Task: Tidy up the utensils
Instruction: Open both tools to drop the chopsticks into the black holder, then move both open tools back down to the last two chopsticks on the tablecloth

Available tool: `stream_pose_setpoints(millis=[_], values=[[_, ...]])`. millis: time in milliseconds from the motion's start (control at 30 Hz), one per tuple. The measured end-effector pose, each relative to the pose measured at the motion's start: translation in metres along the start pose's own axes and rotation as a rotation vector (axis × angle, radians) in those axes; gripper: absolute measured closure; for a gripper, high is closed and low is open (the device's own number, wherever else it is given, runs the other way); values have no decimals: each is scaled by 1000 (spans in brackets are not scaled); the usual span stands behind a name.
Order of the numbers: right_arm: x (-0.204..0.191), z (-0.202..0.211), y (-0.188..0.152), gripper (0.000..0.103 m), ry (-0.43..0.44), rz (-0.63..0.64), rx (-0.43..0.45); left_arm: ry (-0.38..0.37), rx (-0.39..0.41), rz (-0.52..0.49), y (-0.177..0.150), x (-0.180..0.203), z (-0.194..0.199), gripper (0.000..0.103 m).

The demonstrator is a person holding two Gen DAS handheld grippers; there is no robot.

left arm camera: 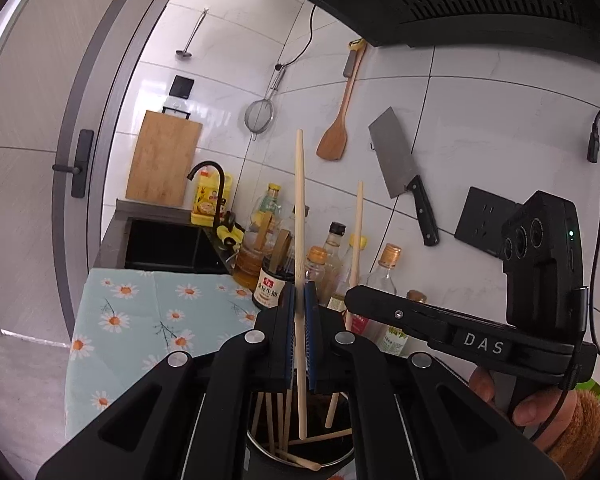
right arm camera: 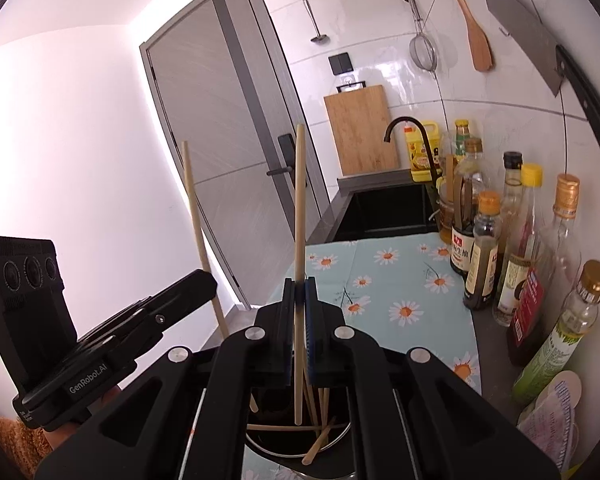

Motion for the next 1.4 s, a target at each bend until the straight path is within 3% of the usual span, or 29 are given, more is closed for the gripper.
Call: stream_pose_setpoints(millis=[200, 333, 367, 567, 667, 1267, 1400], values=[[5, -7, -10, 96, -12, -20, -21, 23, -8, 13, -10, -6, 1, 98], [4, -7, -13, 75, -16, -23, -25, 38, -14, 18, -12, -9, 3, 98], [4, -6, -13, 74, -15, -25, -24, 40, -12, 23, -12, -10, 5, 98], [1, 1, -11, 74, -6, -33, -25, 49, -15, 24, -10, -10, 11, 97], [-3, 8, -10, 74, -1, -29, -21, 46, -16, 36, -9, -8, 17, 87], [-31, 72, -36, 71, 42, -60, -45, 35, -51, -8, -17, 25, 80, 86], [-37, 83, -51, 66, 40, -60, -78, 37, -67, -1, -25, 30, 98, 68]])
Point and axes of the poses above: each gripper's, at about its wrist camera, not at the fingertips, and z roughly against the way its jaws point, x to its right, y to its top, the point moved 3 cm from there along -z, roughly the way its jaws point, and after that the axes turned 2 degrees about -z, right-handed, at the moved point
